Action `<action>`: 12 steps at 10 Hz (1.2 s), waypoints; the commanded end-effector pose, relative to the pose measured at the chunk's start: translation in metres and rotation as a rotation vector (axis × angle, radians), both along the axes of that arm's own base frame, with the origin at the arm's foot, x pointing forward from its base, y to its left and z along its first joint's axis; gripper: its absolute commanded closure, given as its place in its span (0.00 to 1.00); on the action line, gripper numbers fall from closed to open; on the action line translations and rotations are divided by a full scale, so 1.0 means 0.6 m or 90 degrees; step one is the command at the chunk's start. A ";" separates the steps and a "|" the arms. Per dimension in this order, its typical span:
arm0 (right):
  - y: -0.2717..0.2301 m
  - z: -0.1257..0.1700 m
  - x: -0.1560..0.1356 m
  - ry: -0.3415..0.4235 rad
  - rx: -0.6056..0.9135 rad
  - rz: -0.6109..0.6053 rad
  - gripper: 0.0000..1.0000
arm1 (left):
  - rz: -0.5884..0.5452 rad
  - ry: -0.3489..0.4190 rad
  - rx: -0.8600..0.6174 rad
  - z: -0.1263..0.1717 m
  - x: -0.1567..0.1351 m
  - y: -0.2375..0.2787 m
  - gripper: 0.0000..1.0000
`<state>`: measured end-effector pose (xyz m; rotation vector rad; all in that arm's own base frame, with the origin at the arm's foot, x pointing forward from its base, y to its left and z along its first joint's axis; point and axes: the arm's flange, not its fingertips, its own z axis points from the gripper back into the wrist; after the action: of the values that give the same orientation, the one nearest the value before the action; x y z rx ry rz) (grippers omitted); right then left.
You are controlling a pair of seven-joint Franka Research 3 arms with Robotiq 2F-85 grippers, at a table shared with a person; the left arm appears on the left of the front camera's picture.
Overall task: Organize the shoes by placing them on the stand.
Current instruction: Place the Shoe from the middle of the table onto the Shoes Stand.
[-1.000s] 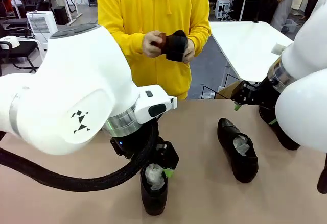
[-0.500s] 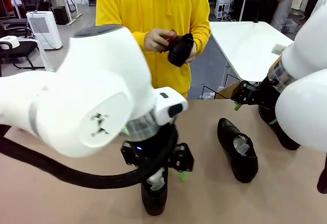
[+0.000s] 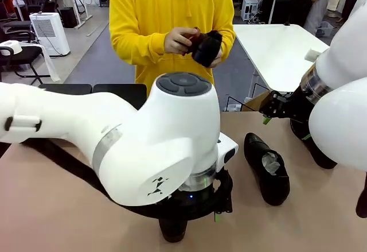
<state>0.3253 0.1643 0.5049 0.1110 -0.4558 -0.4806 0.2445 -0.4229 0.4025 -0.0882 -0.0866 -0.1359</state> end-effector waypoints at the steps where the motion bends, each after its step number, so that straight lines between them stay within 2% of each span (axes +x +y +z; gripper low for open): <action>1: -0.001 0.002 0.006 -0.005 0.014 0.010 0.00 | 0.027 -0.037 0.010 -0.011 0.019 -0.027 0.00; 6: -0.001 0.002 0.006 -0.005 0.014 0.010 0.00 | 0.036 -0.055 0.015 -0.045 0.062 -0.045 0.00; 10: -0.001 0.002 0.006 -0.005 0.014 0.010 0.00 | 0.039 -0.029 0.021 -0.076 0.089 -0.040 0.00; 11: -0.001 0.002 0.006 -0.005 0.014 0.010 0.00 | 0.027 -0.007 0.020 -0.082 0.090 -0.038 0.12; 12: -0.001 0.002 0.006 -0.005 0.014 0.010 0.00 | 0.027 0.000 0.025 -0.085 0.090 -0.036 0.31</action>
<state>0.3255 0.1643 0.5049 0.1114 -0.4563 -0.4805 0.2969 -0.4407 0.3490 -0.0424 -0.0999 -0.0986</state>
